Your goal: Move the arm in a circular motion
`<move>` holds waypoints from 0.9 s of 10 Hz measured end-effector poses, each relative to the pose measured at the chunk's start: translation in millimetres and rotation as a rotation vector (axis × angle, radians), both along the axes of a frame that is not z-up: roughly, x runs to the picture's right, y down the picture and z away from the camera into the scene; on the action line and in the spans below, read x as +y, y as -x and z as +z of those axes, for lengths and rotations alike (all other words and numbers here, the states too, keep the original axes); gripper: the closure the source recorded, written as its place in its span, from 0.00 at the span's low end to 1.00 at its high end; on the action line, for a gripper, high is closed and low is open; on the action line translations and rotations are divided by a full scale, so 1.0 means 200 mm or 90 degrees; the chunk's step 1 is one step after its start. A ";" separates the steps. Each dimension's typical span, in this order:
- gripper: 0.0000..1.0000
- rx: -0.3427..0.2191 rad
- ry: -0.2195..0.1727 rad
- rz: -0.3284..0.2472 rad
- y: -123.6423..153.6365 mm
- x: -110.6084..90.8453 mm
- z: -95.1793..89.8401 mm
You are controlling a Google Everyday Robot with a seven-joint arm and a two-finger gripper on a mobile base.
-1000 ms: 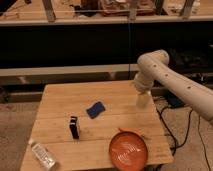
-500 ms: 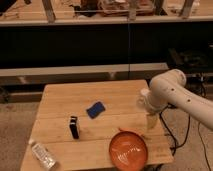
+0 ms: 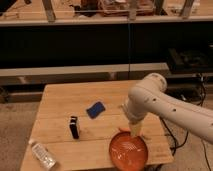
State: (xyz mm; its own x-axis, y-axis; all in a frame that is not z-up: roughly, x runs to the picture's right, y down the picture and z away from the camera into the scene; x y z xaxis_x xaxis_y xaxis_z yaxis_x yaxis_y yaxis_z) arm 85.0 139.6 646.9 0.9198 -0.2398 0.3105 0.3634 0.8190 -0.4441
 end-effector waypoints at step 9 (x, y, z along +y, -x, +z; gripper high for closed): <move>0.20 -0.139 -0.072 -0.143 0.65 -0.58 0.22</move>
State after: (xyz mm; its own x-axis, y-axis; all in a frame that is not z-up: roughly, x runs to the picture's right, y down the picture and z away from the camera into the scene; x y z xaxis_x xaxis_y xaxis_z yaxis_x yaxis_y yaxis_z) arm -45.5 24.0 691.6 0.7553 -0.4728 0.4538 0.6163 0.7479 -0.2467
